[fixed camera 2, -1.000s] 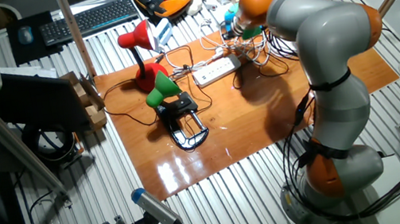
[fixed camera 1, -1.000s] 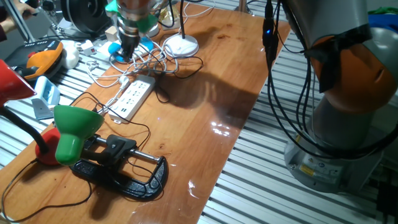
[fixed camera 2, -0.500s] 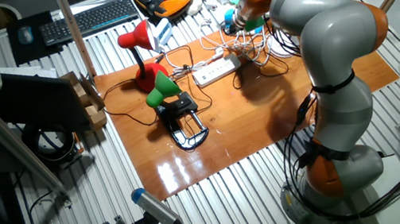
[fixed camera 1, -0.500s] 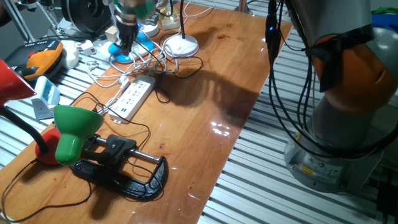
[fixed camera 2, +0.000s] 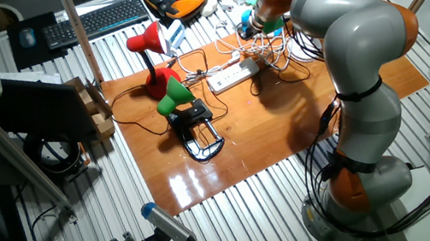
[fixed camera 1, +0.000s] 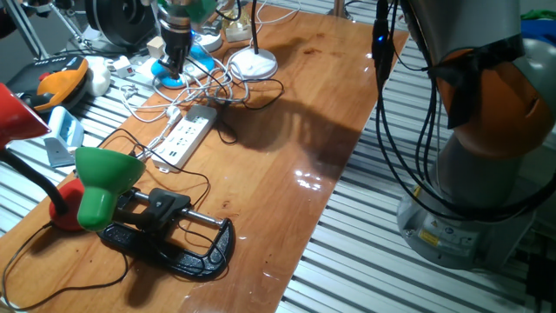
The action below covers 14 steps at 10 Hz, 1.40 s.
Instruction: Plug in the power cord of the desk lamp, turn on the socket, and light up the desk lamp
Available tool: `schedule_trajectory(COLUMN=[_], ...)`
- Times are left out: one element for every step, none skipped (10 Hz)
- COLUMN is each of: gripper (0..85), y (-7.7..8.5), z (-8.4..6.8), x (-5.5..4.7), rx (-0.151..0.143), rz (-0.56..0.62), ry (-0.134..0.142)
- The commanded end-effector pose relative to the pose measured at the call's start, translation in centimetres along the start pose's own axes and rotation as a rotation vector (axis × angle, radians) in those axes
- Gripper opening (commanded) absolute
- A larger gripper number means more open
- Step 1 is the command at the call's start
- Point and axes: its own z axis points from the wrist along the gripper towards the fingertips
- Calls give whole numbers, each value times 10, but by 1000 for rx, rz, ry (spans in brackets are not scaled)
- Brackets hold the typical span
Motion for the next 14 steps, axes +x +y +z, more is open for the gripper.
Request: schedule_trajectory(gripper=[0,0,0,0,0,0,0,0,0,0,0,0,0,0], y=[2,4,5,5,6,8,10,12,12,12,12,13,14,16], z=[-1,-3,-3,-3,-3,-3,-2,-2,-2,-5,-7,-9,-10,-10], x=[2,4,5,6,7,9,11,14,17,18,18,19,21,23], rx=[-4,-6,-6,0,1,7,11,7,7,2,3,-5,-6,0], rz=[-4,-6,-1,1,9,32,49,95,135,164,159,149,147,126], ry=[10,30,42,44,48,54,54,63,66,69,70,72,73,72])
